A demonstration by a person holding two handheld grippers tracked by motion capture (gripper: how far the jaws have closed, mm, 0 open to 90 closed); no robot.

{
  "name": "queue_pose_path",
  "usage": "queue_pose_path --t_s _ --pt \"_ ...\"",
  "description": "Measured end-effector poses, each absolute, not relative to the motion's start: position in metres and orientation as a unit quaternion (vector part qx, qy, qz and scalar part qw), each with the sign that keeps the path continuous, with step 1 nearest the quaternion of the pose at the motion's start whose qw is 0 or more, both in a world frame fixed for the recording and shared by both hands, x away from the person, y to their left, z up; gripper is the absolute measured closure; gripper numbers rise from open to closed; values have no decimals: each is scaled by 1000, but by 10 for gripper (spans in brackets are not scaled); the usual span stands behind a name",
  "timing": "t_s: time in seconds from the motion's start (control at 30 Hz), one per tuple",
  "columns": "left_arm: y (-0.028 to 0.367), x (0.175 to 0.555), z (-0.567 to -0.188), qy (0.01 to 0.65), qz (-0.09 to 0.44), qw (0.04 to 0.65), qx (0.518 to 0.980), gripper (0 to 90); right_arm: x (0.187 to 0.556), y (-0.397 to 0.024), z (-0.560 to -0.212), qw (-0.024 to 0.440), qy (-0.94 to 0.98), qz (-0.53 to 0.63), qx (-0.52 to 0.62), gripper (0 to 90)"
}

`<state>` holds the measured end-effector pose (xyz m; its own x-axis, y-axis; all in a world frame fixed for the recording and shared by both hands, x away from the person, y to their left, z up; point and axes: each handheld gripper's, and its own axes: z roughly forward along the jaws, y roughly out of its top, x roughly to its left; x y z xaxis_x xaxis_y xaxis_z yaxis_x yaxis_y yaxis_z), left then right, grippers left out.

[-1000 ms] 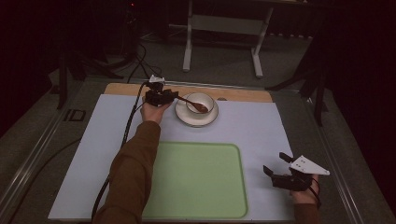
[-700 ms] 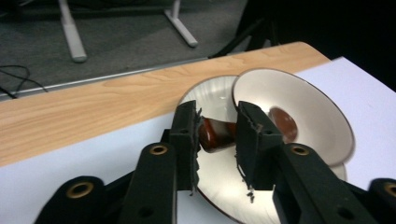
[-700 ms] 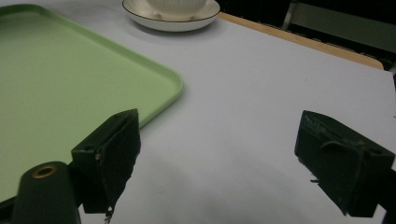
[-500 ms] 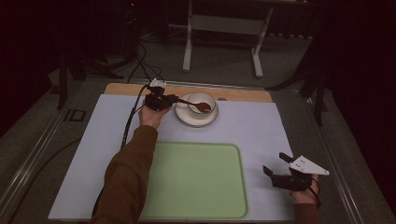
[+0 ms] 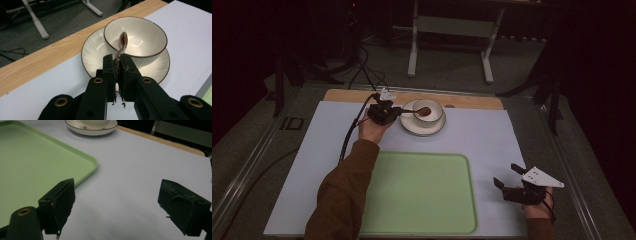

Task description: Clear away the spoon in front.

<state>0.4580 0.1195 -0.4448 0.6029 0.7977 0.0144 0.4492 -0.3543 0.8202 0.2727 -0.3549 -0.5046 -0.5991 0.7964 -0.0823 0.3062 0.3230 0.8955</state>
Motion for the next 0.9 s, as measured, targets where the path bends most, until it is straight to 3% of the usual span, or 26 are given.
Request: queue_pose_path --t_s 0.53,0.9 --pt "136 438 -427 379 231 385 810 842 273 -355 -505 268 769 457 358 142" --pt "152 423 -417 376 234 421 791 842 273 -354 -505 267 770 455 357 142"
